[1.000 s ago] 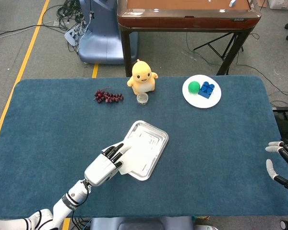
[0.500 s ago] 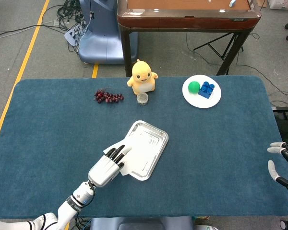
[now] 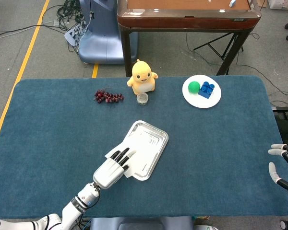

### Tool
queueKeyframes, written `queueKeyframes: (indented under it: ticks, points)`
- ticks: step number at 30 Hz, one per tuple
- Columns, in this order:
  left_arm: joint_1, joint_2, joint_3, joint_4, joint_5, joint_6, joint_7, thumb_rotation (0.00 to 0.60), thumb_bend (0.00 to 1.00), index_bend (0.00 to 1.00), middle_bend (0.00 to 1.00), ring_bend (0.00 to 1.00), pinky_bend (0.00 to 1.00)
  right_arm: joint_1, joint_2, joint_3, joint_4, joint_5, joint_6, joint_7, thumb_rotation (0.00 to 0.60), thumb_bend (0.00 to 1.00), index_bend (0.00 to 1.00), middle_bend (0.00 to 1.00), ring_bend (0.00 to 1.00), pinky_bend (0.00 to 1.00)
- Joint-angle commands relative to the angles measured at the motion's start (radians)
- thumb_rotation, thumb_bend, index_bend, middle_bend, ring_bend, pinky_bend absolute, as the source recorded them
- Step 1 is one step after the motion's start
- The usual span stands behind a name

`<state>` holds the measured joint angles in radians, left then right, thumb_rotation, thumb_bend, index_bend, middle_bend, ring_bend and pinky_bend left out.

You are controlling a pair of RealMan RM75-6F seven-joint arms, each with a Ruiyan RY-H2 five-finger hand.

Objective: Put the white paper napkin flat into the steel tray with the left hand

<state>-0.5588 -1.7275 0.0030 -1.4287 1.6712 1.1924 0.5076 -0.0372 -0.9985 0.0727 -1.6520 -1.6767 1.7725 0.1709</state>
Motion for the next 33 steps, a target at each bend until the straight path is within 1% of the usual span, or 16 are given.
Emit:
queueKeyframes:
  ticks: [1,5,7,10,14,19,24,30,33]
  points:
    - [-0.002,-0.005,0.003,0.008,0.008,0.004,-0.009,0.6,0.69,0.6,0.08,0.0,0.22,-0.001,0.0,0.001,0.001,0.0,0.002,0.003,0.6,0.44,0.41,0.37,0.22,0.2]
    - [-0.004,-0.014,0.005,0.021,0.017,0.009,-0.02,0.6,0.67,0.54,0.08,0.0,0.22,-0.001,0.0,0.001,0.002,0.001,0.002,0.006,0.6,0.44,0.41,0.37,0.22,0.2]
    - [-0.005,-0.018,0.005,0.025,0.019,0.01,-0.022,0.6,0.61,0.49,0.08,0.0,0.22,-0.002,0.0,0.001,0.003,-0.001,0.003,0.006,0.6,0.44,0.41,0.37,0.22,0.2]
    - [-0.005,-0.026,0.005,0.032,0.02,0.011,-0.024,0.6,0.54,0.46,0.08,0.0,0.22,-0.003,-0.001,0.002,0.003,-0.002,0.006,0.007,0.6,0.44,0.41,0.37,0.22,0.2]
    - [-0.007,-0.04,0.003,0.044,0.019,0.008,-0.025,0.6,0.46,0.44,0.08,0.0,0.22,-0.006,-0.003,0.005,0.005,-0.001,0.015,0.011,0.6,0.44,0.41,0.37,0.22,0.2]
    - [-0.012,-0.053,-0.001,0.053,0.016,0.002,-0.028,0.6,0.4,0.43,0.08,0.0,0.22,-0.01,-0.004,0.01,0.009,0.004,0.024,0.019,0.6,0.44,0.41,0.37,0.22,0.2]
    - [-0.016,-0.06,-0.003,0.055,0.012,-0.006,-0.021,0.6,0.38,0.43,0.08,0.0,0.22,-0.012,-0.005,0.014,0.012,0.008,0.031,0.028,0.6,0.44,0.41,0.37,0.22,0.2]
    - [-0.013,-0.046,-0.003,0.045,0.004,-0.007,0.006,0.6,0.37,0.43,0.08,0.0,0.22,-0.012,-0.004,0.013,0.014,0.008,0.029,0.03,0.6,0.44,0.41,0.37,0.22,0.2]
    - [-0.012,-0.027,-0.003,0.027,-0.006,-0.018,0.034,0.6,0.37,0.4,0.08,0.0,0.22,-0.012,-0.005,0.014,0.013,0.009,0.025,0.028,0.6,0.44,0.41,0.37,0.22,0.2]
